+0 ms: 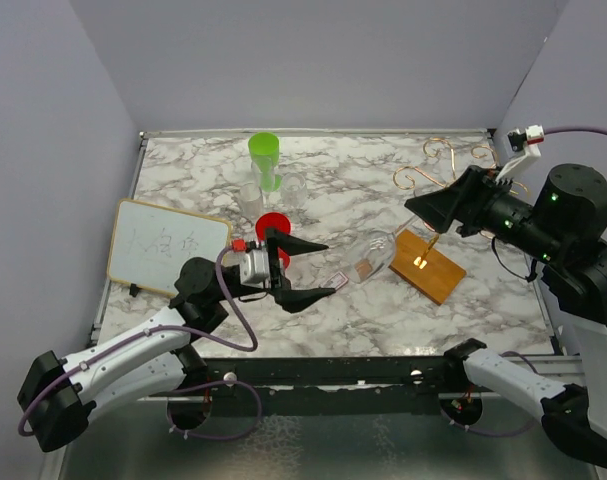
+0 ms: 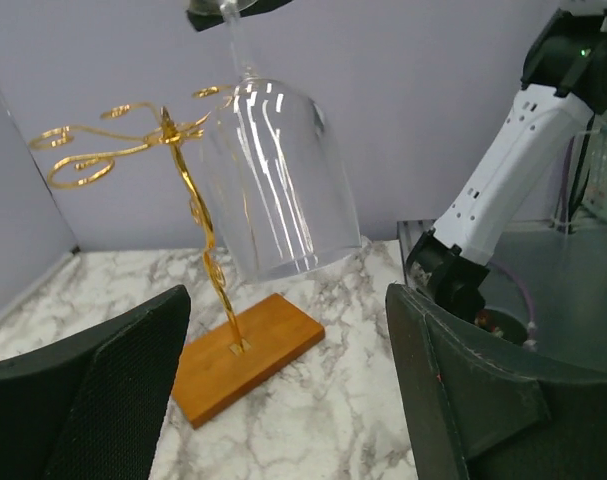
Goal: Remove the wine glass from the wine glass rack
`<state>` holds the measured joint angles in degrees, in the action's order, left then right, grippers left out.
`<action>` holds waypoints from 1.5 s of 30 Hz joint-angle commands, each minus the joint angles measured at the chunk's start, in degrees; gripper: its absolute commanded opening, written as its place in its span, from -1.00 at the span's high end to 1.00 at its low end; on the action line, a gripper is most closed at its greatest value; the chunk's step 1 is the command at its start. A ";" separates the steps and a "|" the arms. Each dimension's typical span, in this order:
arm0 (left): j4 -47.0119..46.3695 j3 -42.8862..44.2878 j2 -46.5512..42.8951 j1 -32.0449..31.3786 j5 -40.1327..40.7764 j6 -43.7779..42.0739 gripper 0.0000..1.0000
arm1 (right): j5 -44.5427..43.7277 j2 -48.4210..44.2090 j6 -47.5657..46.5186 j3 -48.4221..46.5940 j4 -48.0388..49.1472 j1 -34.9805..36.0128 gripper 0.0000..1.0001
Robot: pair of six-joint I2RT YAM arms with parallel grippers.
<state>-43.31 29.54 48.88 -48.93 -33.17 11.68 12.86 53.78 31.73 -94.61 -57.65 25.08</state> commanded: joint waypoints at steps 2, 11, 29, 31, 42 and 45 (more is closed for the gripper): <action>-6.52 -1.13 -1.58 -1.59 -1.71 -17.08 -0.51 | 7.79 1.14 5.49 -1.51 8.82 0.22 0.40; -8.04 -0.71 -1.51 -3.46 6.99 -22.59 -0.06 | 14.21 1.70 11.81 4.63 16.65 0.19 0.42; -9.25 0.40 -2.43 -4.66 21.22 -20.11 1.00 | 9.83 -5.72 25.46 22.38 34.71 0.23 0.27; -9.25 0.51 -2.71 -4.63 22.92 -17.83 1.00 | 10.23 -6.60 25.48 24.33 37.03 0.23 0.04; -0.87 2.38 -8.31 -4.68 32.83 -1.60 1.00 | 4.20 -8.45 15.60 25.00 41.14 0.23 -0.87; 7.43 4.93 -10.39 -4.60 34.77 1.66 1.00 | -0.17 -8.43 10.15 21.53 40.66 0.19 -0.89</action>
<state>-43.46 29.28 41.85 -53.39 -3.49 5.85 19.44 46.13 50.13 -68.14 -20.01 25.08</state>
